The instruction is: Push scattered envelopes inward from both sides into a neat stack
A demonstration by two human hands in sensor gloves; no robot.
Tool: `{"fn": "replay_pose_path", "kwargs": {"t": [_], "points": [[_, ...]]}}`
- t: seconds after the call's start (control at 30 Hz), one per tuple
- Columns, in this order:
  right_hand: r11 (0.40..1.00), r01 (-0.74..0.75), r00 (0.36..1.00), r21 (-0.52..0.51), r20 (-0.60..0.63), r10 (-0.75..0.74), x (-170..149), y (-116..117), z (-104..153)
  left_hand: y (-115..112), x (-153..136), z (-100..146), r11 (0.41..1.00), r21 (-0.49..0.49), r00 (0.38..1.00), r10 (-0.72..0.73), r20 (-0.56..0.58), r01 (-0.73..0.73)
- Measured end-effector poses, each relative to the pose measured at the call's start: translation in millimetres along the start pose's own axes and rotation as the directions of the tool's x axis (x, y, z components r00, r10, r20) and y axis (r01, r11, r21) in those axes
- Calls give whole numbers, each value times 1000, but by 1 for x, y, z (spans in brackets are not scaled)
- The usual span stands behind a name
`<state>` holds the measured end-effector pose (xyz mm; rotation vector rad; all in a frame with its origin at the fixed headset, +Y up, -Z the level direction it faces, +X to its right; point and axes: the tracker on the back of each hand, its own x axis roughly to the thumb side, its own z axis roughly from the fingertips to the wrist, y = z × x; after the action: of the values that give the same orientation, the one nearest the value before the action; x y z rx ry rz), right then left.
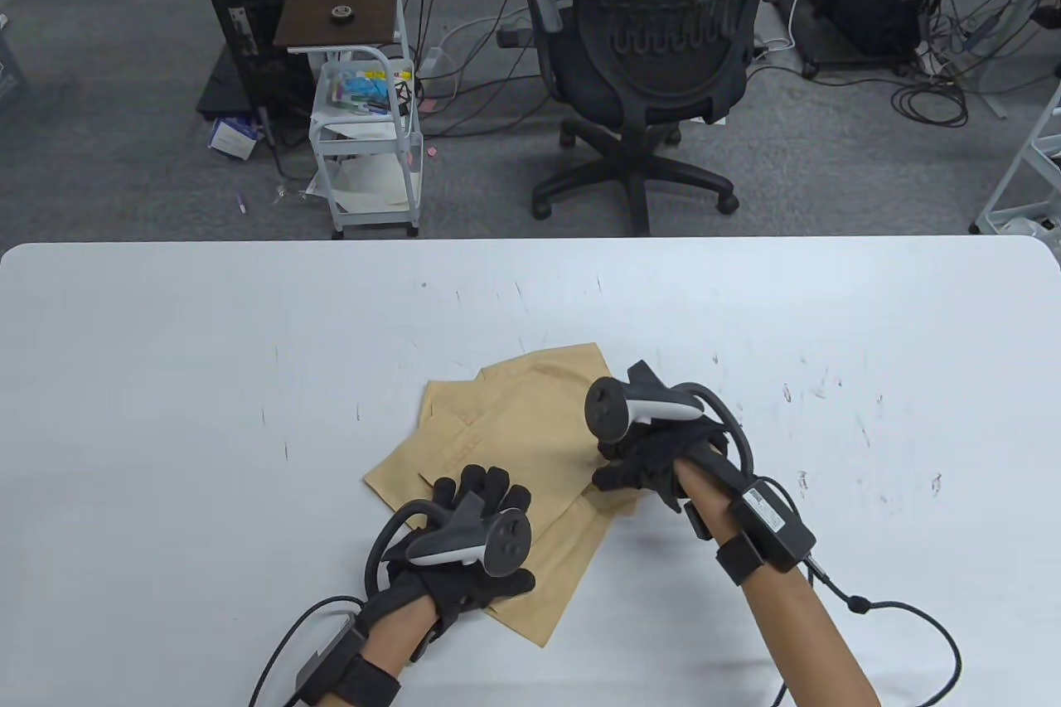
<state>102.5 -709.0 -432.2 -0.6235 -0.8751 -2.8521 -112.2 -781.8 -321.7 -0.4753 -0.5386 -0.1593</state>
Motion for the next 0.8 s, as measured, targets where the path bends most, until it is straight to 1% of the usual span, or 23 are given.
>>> {"fn": "replay_pose_path", "kwargs": {"t": [0.03,0.07,0.1,0.13,0.2,0.27,0.3,0.33,0.37,0.4,0.43,0.47,0.5,0.53,0.57,0.6,0.67,0.73,0.77,0.8], "points": [[996,56,998,-67,-22,-58,-5,-14,3,5,-6,4,999,-50,1000,18,-20,-19],[990,90,995,-113,-32,-95,-7,-19,1,8,-13,9,991,-123,997,41,-65,-49],[977,131,990,-168,-38,-139,-9,-22,-5,9,-19,11,981,-176,992,61,-107,-79],[969,153,985,-193,-43,-164,-10,-21,-12,9,-28,15,972,-207,984,79,-161,-112],[969,141,983,-201,-84,-161,-9,-8,-35,3,-46,15,970,-201,968,87,-236,-136],[980,92,988,-177,-103,-111,-6,7,-53,-10,-63,12,968,-213,960,73,-271,-134],[985,68,990,-158,-110,-86,-3,18,-62,-19,-71,9,965,-218,960,82,-268,-144],[987,58,990,-148,-116,-75,0,25,-67,-24,-77,8,961,-215,961,122,-247,-177],[984,39,993,-172,-106,-58,4,27,-65,-26,-80,8,959,-186,955,165,-246,-214],[970,0,991,-242,-127,-31,8,28,-60,-26,-82,9,963,-111,940,207,-271,-244],[960,-11,994,-279,-112,-21,11,28,-57,-26,-83,8,967,-70,935,218,-281,-246],[965,19,999,-260,-33,-28,17,29,-50,-25,-81,5,974,-30,937,208,-282,-225],[975,52,999,-215,0,-54,20,29,-46,-24,-80,3,981,-23,945,181,-271,-194],[983,81,997,-164,8,-81,22,30,-42,-21,-79,1,985,-45,950,147,-276,-166],[985,113,994,-127,20,-112,22,29,-36,-21,-78,-1,987,-41,949,136,-284,-154],[984,125,992,-125,16,-124,21,27,-32,-18,-77,0,989,-23,950,133,-284,-145],[974,100,994,-203,-21,-107,12,20,-23,-10,-79,7,989,15,947,144,-287,-146],[948,132,987,-290,-48,-153,3,17,-19,-1,-83,19,986,-19,941,150,-304,-164],[944,147,984,-294,-52,-170,2,18,-19,2,-85,24,985,-21,936,155,-315,-170],[951,161,983,-265,-42,-178,1,22,-20,6,-88,32,985,-2,930,163,-328,-174]]}}
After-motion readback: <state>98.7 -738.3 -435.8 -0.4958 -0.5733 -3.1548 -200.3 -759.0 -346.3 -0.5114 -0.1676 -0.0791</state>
